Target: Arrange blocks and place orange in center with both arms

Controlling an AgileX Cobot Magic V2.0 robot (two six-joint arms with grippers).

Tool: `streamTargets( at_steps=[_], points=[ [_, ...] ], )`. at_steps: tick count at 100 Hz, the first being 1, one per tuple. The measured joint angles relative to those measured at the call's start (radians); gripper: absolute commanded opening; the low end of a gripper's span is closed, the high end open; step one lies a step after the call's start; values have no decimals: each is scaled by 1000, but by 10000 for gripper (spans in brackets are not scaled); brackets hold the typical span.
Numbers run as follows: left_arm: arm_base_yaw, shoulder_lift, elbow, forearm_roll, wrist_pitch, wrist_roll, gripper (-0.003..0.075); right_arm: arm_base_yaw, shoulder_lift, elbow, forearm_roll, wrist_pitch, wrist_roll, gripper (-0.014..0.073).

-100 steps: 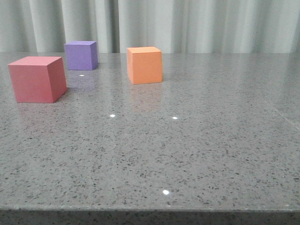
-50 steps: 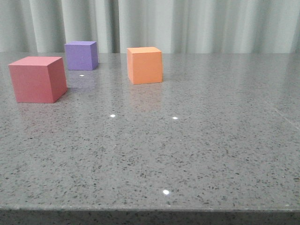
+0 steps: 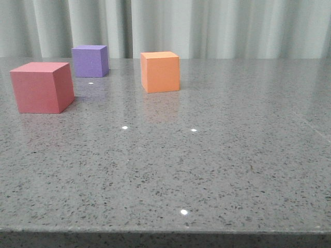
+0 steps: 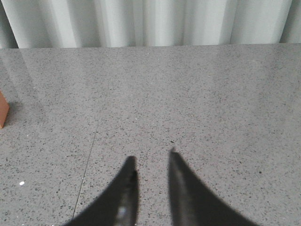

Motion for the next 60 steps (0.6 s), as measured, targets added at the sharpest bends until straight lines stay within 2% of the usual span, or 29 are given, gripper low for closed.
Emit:
streamTargets(
  at_steps=[4, 60],
  points=[
    [0, 0, 0, 0, 0, 0, -20, 0, 0, 0, 0, 0, 0, -75],
    [0, 0, 0, 0, 0, 0, -20, 0, 0, 0, 0, 0, 0, -69]
  ],
)
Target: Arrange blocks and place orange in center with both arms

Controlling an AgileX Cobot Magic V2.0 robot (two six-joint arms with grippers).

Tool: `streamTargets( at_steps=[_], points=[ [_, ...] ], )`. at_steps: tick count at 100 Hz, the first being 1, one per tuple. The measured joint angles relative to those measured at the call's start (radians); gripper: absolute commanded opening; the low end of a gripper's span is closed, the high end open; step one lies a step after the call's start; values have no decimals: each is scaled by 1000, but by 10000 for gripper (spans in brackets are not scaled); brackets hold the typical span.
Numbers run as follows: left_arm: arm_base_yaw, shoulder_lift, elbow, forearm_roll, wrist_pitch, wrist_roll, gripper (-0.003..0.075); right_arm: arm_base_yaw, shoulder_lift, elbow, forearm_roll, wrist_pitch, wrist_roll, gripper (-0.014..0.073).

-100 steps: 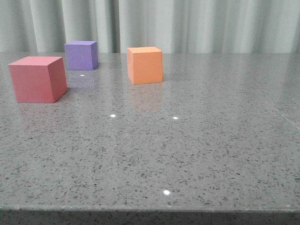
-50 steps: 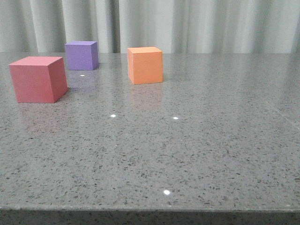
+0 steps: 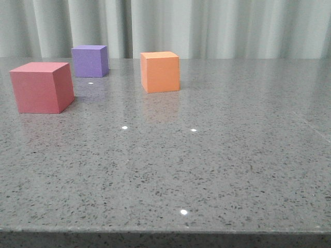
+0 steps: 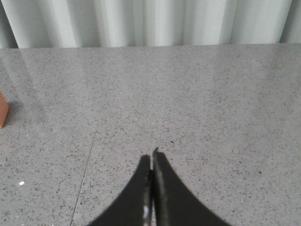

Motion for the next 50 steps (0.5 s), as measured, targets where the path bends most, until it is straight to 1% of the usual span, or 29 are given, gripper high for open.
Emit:
streamTargets(
  at_steps=[24, 34, 41, 50],
  points=[
    [0, 0, 0, -2, -4, 0, -20, 0, 0, 0, 0, 0, 0, -69],
    [0, 0, -4, -27, 4, 0, -20, 0, 0, 0, 0, 0, 0, -69],
    [0, 0, -36, -42, 41, 0, -20, 0, 0, 0, 0, 0, 0, -69],
    [0, 11, -127, -51, 101, 0, -20, 0, 0, 0, 0, 0, 0, -69]
  ],
)
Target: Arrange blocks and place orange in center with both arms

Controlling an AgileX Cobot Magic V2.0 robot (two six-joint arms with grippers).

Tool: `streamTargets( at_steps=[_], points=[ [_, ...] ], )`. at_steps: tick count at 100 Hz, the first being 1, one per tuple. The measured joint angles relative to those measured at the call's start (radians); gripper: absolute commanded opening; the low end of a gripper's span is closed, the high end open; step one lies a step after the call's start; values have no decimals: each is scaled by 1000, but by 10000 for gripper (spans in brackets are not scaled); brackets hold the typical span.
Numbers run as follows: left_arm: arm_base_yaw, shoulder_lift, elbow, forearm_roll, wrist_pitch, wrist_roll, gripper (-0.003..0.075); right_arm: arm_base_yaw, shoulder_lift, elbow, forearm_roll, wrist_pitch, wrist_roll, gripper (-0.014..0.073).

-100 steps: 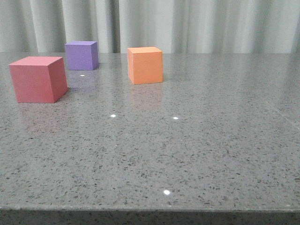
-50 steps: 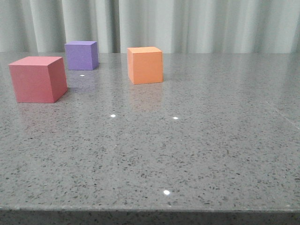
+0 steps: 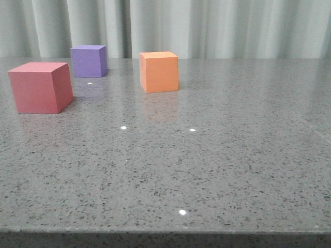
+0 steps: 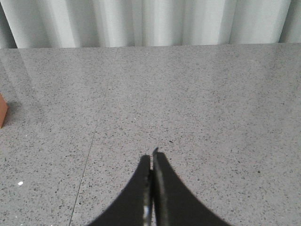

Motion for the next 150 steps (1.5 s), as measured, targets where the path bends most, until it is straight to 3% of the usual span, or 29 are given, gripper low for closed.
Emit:
streamTargets(
  at_steps=[49, 66, 96, 101, 108, 125, 132, 150],
  points=[
    [0, 487, -644, -2, 583, 0, -20, 0, 0, 0, -2, 0, 0, -69],
    [0, 591, -723, -2, 613, 0, -20, 0, 0, 0, -2, 0, 0, -69],
    [0, 642, -727, -2, 632, 0, -11, 0, 0, 0, -2, 0, 0, -69],
    [0, 642, -727, -2, 634, 0, 23, 0, 0, 0, -2, 0, 0, -69],
    [0, 642, -727, -2, 640, 0, 128, 0, 0, 0, -2, 0, 0, -69],
    [0, 642, -727, 5, 668, 7, 583, 0, 0, 0, -2, 0, 0, -69],
    [0, 642, -727, 12, 686, 8, 710, 0, 0, 0, -2, 0, 0, -69],
    [0, 642, -727, 34, 692, 9, 645, 0, 0, 0, -2, 0, 0, -69]
  ],
)
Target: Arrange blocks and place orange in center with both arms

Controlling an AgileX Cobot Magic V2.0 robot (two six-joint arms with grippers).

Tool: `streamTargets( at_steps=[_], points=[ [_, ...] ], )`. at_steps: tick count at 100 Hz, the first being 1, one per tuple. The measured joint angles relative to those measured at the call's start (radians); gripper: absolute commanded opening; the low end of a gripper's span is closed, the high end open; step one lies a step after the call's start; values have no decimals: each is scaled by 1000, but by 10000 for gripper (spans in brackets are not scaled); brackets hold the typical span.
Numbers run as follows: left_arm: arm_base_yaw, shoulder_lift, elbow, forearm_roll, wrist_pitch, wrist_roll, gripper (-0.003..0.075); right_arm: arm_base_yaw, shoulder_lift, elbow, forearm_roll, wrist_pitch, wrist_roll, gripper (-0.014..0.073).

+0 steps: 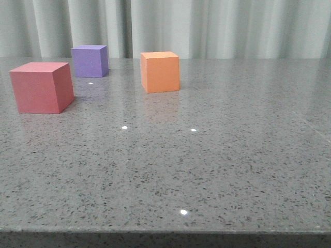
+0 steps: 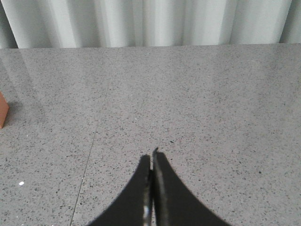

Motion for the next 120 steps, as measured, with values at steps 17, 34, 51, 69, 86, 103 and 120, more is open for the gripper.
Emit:
streamTargets(
  at_steps=[17, 34, 51, 69, 86, 103, 120],
  points=[
    [0, 0, 0, 4, -17, 0, 617, 0, 0, 0, 0, 0, 0, -69],
    [0, 15, -9, -10, -50, 0, 617, 0, 0, 0, 0, 0, 0, -69],
    [-7, 118, -63, -75, -61, 2, 617, 0, 0, 0, 0, 0, 0, -69],
    [-127, 282, -163, -104, -67, 2, 617, 0, 0, 0, 0, 0, 0, -69],
    [-285, 490, -309, -74, -88, -49, 617, 0, 0, 0, 0, 0, 0, -69],
    [-435, 712, -491, 83, -91, -232, 617, 0, 0, 0, 0, 0, 0, -69],
    [-565, 936, -695, 198, -61, -369, 617, 0, 0, 0, 0, 0, 0, -69]
  ],
)
